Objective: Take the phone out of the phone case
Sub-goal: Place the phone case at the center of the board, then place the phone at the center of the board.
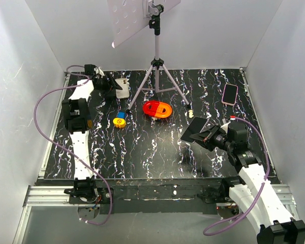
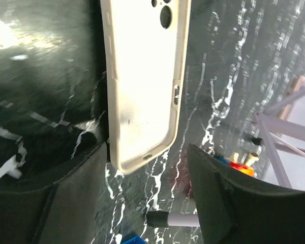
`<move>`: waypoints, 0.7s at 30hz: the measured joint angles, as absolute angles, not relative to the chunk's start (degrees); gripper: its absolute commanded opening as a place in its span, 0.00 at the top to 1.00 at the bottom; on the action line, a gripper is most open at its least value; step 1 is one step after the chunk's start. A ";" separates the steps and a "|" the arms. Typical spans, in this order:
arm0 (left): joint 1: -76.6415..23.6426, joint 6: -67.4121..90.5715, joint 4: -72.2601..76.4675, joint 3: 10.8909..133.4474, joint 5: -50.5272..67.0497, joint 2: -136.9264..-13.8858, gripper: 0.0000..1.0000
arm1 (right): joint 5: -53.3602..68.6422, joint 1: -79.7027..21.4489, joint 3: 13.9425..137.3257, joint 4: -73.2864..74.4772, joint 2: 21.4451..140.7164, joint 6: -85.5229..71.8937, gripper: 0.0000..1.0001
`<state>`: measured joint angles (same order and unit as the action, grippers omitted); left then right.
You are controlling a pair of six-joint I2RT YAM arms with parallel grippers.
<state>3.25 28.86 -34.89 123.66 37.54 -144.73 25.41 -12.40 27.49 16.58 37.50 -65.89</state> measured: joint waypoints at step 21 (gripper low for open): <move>-11.42 32.93 -25.71 75.18 19.31 -88.84 0.02 | -0.54 16.58 26.33 14.72 54.46 -70.74 0.99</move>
<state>-11.42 32.93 -25.71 75.18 19.31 -88.84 -0.54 16.58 26.33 14.72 54.46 -70.74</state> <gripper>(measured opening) 0.982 0.088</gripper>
